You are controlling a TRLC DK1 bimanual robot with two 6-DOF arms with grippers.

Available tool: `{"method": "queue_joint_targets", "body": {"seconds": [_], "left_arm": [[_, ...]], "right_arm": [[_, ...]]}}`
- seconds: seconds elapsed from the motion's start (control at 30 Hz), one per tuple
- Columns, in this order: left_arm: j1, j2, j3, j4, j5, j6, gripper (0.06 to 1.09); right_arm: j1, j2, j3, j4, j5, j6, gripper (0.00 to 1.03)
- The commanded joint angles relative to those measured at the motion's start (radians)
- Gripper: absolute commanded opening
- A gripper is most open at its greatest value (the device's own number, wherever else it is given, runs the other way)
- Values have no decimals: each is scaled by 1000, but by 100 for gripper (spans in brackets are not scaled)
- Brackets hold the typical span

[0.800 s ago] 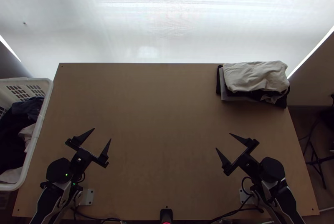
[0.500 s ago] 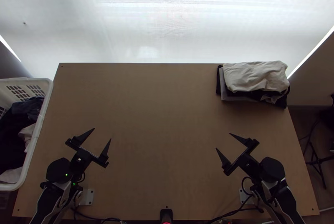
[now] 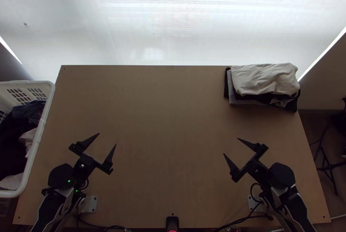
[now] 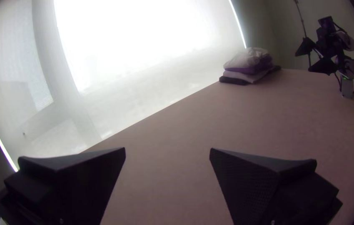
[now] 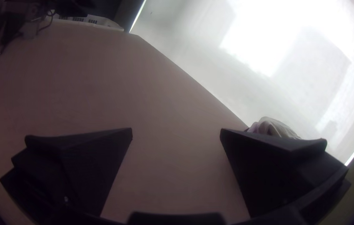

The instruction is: Fold the t-shirt

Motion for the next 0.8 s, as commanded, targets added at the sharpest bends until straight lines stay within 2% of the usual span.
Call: {"method": "queue_joint_targets", "body": {"seconds": [0.0, 0.23, 0.33, 0.4, 0.5, 0.57, 0.67, 0.77], "left_arm": [[-5, 0, 0, -2, 15, -6, 104], [26, -1, 0, 3, 12, -3, 104], [40, -1, 2, 7, 14, -10, 104], [41, -1, 3, 29, 3, -23, 104], [49, -1, 12, 69, -72, -52, 104], [55, 0, 39, 80, -117, -67, 104], [80, 46, 118, 101, -166, -82, 104], [147, 246, 273, 132, -206, -124, 104]], "right_arm": [[22, 0, 2, -9, -53, 0, 98], [30, -3, 2, -13, -70, -1, 98], [-20, -3, 2, -12, -69, -11, 98], [-99, -3, 2, -6, -73, -1, 98], [-139, 0, 3, 36, -78, 29, 98], [-164, -1, 16, 122, 7, 83, 98], [-220, 8, 75, 212, 66, 134, 98], [-259, 91, 181, 238, 134, 195, 98]]}}
